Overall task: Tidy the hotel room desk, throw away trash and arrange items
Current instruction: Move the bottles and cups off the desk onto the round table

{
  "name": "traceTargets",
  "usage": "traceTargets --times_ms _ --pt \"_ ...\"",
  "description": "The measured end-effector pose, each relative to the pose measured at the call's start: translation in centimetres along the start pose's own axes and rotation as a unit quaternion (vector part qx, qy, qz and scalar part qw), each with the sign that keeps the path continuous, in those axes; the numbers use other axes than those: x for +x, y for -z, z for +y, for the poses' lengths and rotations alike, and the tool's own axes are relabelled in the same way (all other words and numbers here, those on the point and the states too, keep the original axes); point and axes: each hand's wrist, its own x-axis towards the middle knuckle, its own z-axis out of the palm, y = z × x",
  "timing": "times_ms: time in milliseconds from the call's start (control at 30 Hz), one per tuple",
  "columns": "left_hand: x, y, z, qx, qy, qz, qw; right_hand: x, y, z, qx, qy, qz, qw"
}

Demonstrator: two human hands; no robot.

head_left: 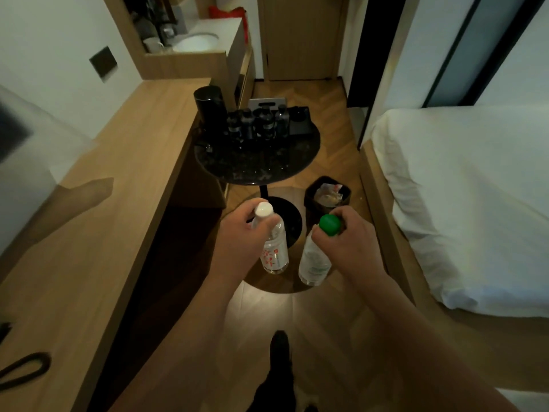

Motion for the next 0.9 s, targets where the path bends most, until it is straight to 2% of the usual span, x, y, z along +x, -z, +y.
traceTargets --times_ms 167,300,500,667,900 --pt "8.5 -1.6 -1.8 -0.030 0.008 -0.015 0.999 8.3 -2.1 1.0 -0.027 0.007 -0.008 1.000" --pt "16.0 -2.4 -3.0 -0.026 0.011 -0.018 0.999 15.3 -3.5 0.8 -0.029 -0.033 -0.020 0.999" --pt "24.7 -3.7 -3.6 -0.039 0.013 -0.014 0.999 23.9 -4.4 0.8 -0.011 -0.038 -0.002 0.999" --pt "30.8 -5.1 -4.7 -0.029 0.031 -0.007 0.999 31.2 -4.9 2.2 -0.008 -0.054 -0.024 0.998" --pt "39.0 -7.0 -5.5 -0.008 0.064 0.043 0.997 41.9 -5.6 4.5 -0.012 -0.036 -0.081 0.996"
